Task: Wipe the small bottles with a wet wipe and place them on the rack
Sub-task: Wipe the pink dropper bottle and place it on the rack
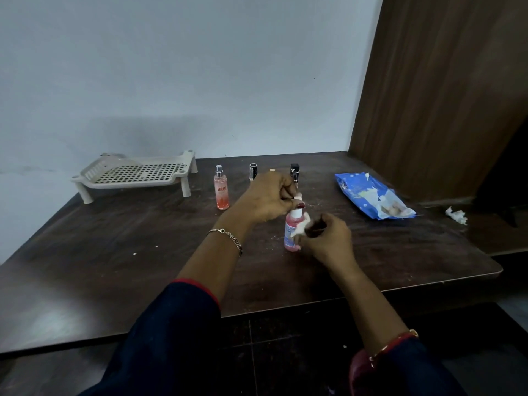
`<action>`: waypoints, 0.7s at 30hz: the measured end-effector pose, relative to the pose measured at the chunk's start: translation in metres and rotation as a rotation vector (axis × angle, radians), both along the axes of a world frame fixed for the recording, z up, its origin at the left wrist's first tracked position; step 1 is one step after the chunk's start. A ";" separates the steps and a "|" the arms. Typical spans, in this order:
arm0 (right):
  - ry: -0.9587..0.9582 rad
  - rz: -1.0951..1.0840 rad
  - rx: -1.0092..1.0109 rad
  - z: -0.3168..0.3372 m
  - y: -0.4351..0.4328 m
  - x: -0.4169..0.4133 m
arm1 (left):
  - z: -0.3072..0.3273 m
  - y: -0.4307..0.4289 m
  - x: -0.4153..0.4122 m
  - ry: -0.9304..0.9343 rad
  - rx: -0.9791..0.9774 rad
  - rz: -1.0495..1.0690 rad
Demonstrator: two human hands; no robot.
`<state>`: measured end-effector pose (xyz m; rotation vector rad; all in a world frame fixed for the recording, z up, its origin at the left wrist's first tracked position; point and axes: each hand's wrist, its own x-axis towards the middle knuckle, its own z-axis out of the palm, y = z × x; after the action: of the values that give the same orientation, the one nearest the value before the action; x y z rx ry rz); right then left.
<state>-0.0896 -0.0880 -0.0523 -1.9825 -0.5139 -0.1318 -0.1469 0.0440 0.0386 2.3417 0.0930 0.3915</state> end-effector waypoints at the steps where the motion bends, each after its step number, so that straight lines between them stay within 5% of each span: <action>1: 0.022 0.050 0.131 0.007 0.000 -0.001 | 0.000 0.000 0.001 -0.005 0.009 0.005; 6: 0.092 0.137 0.367 0.007 0.001 -0.006 | -0.006 0.001 0.002 -0.016 0.017 0.029; 12: 0.338 0.088 0.217 -0.009 0.000 0.006 | -0.011 -0.002 0.005 -0.022 -0.013 0.056; 18: 0.554 0.248 0.480 0.016 0.010 0.005 | -0.008 -0.003 0.002 -0.019 0.043 0.048; 21: 0.647 0.269 0.386 0.014 0.008 0.011 | -0.008 -0.003 0.001 -0.025 0.047 0.039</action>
<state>-0.0790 -0.0798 -0.0379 -1.4507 -0.2935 0.5273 -0.1459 0.0414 0.0307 2.3835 0.1191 0.4471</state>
